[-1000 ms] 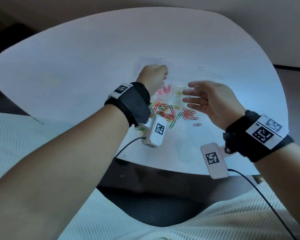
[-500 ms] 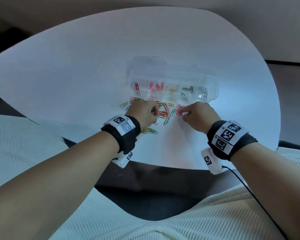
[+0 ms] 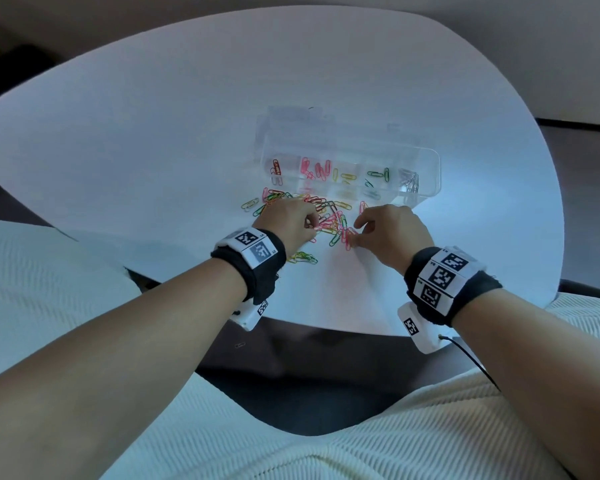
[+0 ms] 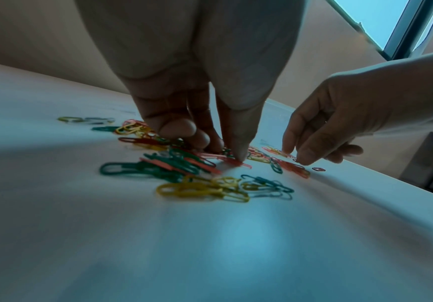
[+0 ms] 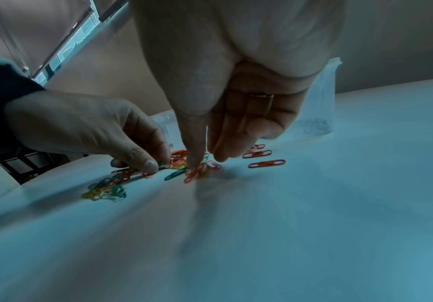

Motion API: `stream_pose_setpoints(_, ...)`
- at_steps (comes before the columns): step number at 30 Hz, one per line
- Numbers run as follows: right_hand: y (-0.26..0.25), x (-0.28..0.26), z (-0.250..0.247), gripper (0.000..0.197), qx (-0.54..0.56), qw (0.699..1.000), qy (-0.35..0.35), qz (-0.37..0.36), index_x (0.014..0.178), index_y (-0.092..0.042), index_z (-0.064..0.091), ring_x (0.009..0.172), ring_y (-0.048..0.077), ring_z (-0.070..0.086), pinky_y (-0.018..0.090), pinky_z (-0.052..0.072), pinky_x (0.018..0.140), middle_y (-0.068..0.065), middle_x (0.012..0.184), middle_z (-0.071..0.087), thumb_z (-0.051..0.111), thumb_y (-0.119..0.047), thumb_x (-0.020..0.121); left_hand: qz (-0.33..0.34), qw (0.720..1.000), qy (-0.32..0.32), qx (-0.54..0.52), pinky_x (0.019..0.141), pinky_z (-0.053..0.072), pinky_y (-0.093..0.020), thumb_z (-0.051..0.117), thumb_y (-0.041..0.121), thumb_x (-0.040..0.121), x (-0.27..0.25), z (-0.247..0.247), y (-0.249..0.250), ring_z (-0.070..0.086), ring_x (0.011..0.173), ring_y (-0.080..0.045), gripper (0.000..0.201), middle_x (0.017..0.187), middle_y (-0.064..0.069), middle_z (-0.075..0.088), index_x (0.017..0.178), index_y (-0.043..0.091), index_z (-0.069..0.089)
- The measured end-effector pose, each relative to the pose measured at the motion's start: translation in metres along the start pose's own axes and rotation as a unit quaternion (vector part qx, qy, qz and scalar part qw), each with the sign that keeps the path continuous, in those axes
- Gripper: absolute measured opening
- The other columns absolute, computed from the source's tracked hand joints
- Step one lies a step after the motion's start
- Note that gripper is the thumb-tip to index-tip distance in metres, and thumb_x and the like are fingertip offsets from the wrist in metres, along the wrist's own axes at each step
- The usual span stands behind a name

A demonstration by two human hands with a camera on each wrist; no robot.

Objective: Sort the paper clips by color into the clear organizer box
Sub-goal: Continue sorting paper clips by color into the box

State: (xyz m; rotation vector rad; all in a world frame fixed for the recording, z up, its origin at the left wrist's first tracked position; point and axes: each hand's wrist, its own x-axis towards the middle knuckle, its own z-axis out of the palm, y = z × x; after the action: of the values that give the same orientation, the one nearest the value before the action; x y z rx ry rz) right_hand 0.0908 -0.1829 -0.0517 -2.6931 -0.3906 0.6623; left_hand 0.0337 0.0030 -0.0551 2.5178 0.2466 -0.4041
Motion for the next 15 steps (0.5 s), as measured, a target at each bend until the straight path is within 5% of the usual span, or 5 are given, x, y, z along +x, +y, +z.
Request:
stream_pose_setpoints(6,0.001,-0.002,0.002,0.012,0.011,1.000,-0.021,-0.007,0.090,-0.028,0.071,0.079,0.017,0.064,0.025,0.045,0.064,-0.006,0.082,0.069,0.075,-0.030,0.078,-0.014,1.000,-0.004,-0.002,0.066,0.040,-0.022,0.066,0.016,0.085,0.000,-0.003,-0.001,0.054,0.076,-0.014,0.009,0.082,0.006,0.060,0.091,0.017,0.072)
stream_pose_setpoints(10,0.005,0.002,0.000,0.015,0.043,0.999,-0.029,0.005,0.091,-0.025,0.070,0.064,0.005,0.058,0.022,0.042,0.058,-0.012,0.069,0.063,0.077,-0.023,0.078,-0.014,1.000,-0.018,-0.017,0.068,0.044,-0.024,0.060,0.004,0.080,0.001,-0.004,-0.001,0.055,0.079,-0.016,0.025,0.083,0.007,0.058,0.097,0.020,0.068)
stream_pose_setpoints(15,0.010,0.004,-0.008,0.020,0.049,0.997,-0.056,0.005,0.093,-0.024,0.069,0.062,0.003,0.056,0.018,0.039,0.054,-0.011,0.068,0.061,0.070,-0.010,0.079,0.010,1.000,-0.003,-0.021,0.072,0.042,-0.024,0.064,0.019,0.082,0.001,0.000,0.003,0.055,0.082,-0.015,0.014,0.084,0.006,0.062,0.095,0.019,0.068)
